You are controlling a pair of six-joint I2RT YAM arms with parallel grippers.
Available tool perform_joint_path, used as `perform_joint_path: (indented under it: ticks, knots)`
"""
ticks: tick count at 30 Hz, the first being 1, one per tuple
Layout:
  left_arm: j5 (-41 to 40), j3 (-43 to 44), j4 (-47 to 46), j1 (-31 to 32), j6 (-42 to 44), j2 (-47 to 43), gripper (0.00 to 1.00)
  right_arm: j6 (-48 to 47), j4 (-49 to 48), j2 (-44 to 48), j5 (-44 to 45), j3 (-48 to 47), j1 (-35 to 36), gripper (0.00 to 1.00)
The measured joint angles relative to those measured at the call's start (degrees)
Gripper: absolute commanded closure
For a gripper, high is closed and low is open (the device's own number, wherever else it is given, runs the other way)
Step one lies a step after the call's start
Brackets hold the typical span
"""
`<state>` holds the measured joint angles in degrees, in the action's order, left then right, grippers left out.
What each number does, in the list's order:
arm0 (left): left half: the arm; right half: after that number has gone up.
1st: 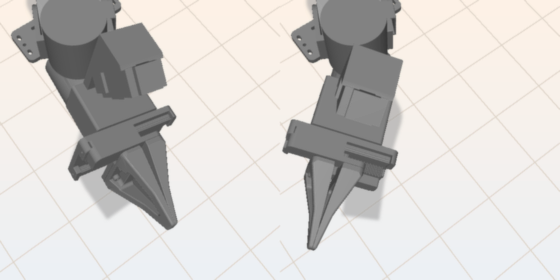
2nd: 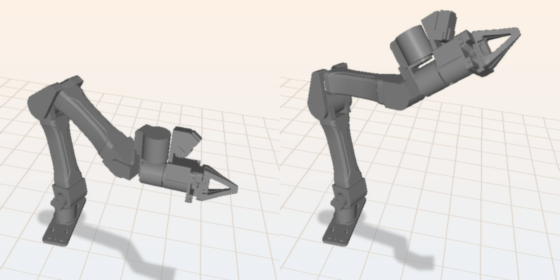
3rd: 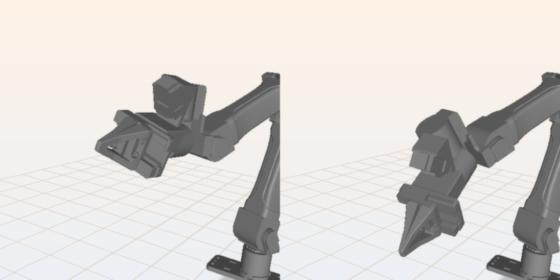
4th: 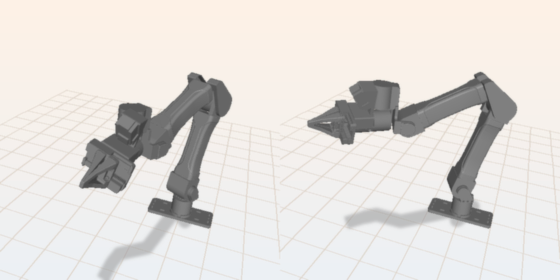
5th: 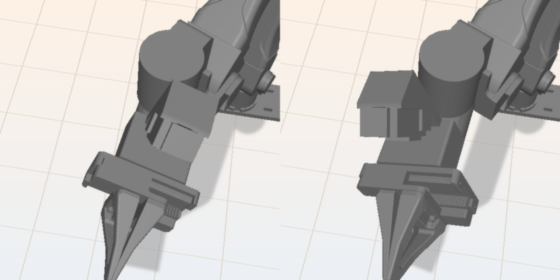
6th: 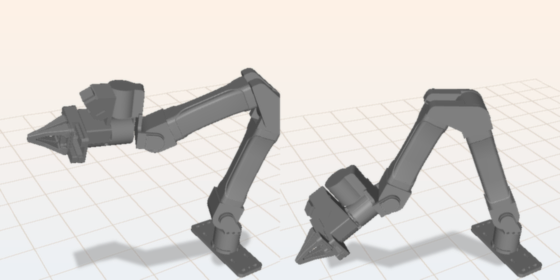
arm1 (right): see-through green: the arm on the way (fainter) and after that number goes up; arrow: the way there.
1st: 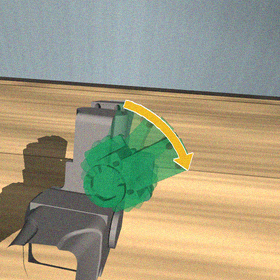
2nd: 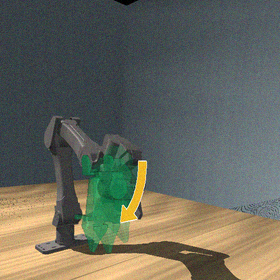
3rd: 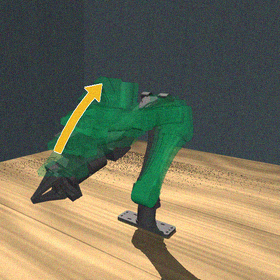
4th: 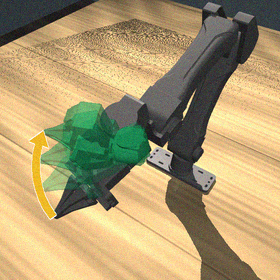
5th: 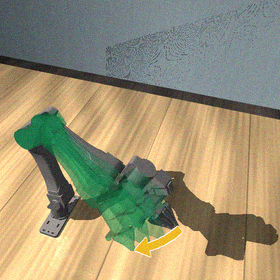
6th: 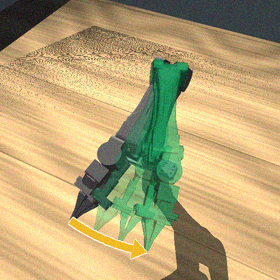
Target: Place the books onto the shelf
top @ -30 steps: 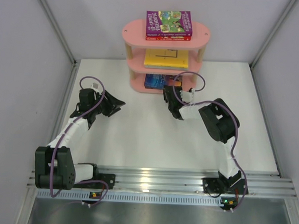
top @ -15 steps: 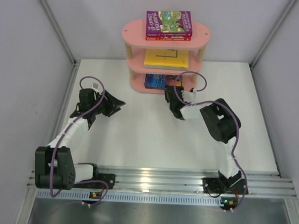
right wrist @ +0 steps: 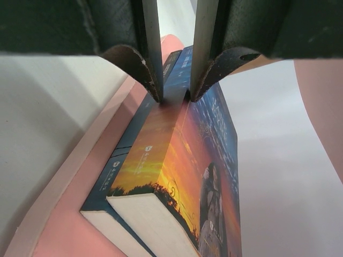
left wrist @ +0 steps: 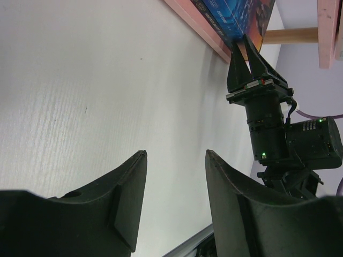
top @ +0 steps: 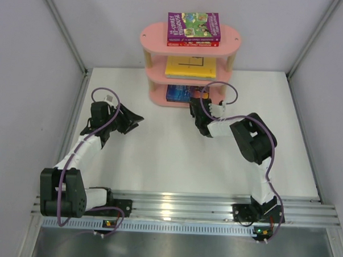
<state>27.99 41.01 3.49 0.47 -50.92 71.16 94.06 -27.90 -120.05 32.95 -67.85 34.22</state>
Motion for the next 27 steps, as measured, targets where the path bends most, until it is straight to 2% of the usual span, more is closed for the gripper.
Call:
perform_joint_path:
  ticks: [20, 27]
  knots:
    - [0.0, 0.0, 0.0, 0.0, 0.0, 0.0, 0.47, -1.5, 0.0, 0.1, 0.0, 0.0, 0.0, 0.73]
    - [0.0, 0.0, 0.0, 0.0, 0.0, 0.0, 0.47, -4.1, 0.0, 0.7, 0.2, 0.0, -0.2, 0.63]
